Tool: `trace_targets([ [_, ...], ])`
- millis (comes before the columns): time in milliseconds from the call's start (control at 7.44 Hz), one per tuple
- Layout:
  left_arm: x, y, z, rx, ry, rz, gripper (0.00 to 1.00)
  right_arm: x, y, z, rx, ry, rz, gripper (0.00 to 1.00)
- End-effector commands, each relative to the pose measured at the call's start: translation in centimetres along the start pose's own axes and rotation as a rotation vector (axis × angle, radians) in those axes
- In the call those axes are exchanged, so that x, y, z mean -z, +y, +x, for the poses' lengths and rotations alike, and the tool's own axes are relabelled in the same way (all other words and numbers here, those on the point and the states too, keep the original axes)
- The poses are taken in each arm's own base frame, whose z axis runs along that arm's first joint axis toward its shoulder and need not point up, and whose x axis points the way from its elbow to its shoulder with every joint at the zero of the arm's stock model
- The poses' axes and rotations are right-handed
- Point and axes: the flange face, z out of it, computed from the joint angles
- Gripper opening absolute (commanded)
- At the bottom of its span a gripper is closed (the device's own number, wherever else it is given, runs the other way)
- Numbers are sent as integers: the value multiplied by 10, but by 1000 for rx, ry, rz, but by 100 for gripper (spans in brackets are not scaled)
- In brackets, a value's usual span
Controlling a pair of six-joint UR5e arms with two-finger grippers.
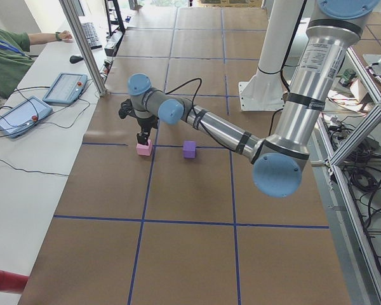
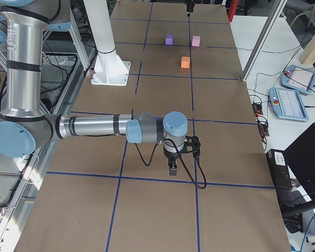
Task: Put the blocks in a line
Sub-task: 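Reach the left gripper over the orange cube and grasp it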
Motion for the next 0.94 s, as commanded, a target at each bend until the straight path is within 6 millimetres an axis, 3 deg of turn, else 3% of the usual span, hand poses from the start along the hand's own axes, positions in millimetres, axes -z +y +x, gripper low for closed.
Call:
trace_targets([
  [0, -56, -26, 148, 132, -8, -11, 100, 0, 0, 0, 0, 0, 0, 100],
  [134, -87, -33, 198, 214, 3, -48, 100, 0, 0, 0, 0, 0, 0, 100],
  [269, -103, -46, 239, 252, 22, -17, 100, 1, 0, -1, 1, 0, 1, 100],
  [403, -126, -40, 258, 269, -2, 2, 100, 0, 0, 0, 0, 0, 0, 100],
  [672, -137, -39, 272, 289, -13, 6, 100, 1, 0, -1, 1, 0, 1, 100],
  [806, -142, -50, 288, 312, -13, -1, 100, 0, 0, 0, 0, 0, 0, 100],
])
